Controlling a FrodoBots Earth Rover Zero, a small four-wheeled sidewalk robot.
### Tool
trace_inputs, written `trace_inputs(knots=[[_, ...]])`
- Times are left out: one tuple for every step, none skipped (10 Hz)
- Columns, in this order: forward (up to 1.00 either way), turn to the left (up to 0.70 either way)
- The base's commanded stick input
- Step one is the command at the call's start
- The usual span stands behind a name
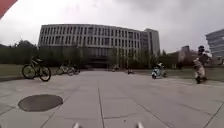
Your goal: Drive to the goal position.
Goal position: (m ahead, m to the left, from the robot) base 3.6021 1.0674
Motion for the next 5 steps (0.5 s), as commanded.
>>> trace_inputs(knots=[[0.5,0.0],[0.5,0.0],[0.5,0.0],[0.5,0.0],[0.5,0.0]])
